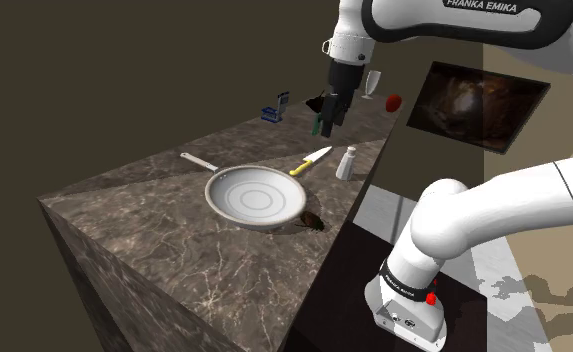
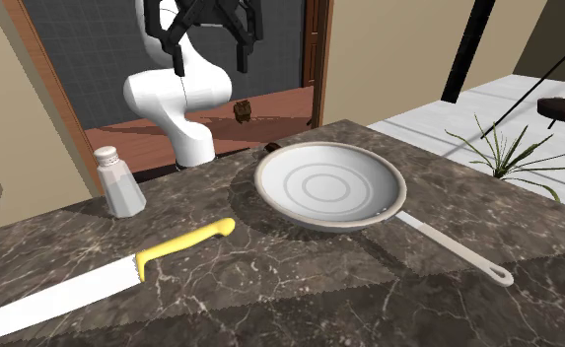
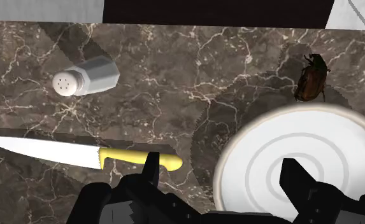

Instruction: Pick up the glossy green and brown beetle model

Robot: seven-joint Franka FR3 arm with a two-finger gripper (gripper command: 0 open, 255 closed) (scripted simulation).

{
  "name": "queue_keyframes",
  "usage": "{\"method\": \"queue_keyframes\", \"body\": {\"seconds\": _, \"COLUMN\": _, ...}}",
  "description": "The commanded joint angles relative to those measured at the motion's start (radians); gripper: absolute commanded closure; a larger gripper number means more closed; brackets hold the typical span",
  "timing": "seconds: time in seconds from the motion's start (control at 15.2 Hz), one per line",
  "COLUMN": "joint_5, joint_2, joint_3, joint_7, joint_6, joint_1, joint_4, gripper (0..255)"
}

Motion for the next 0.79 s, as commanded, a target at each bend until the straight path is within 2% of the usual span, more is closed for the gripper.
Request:
{"method": "queue_keyframes", "body": {"seconds": 0.0, "joint_5": 0.000, "joint_2": 0.000, "joint_3": 0.000, "joint_7": 0.000, "joint_6": 0.000, "joint_1": 0.000, "joint_4": 0.000, "gripper": 0}}
{"method": "queue_keyframes", "body": {"seconds": 0.73, "joint_5": 0.160, "joint_2": -0.044, "joint_3": 0.218, "joint_7": 0.268, "joint_6": 0.163, "joint_1": 0.071, "joint_4": -0.255, "gripper": 0}}
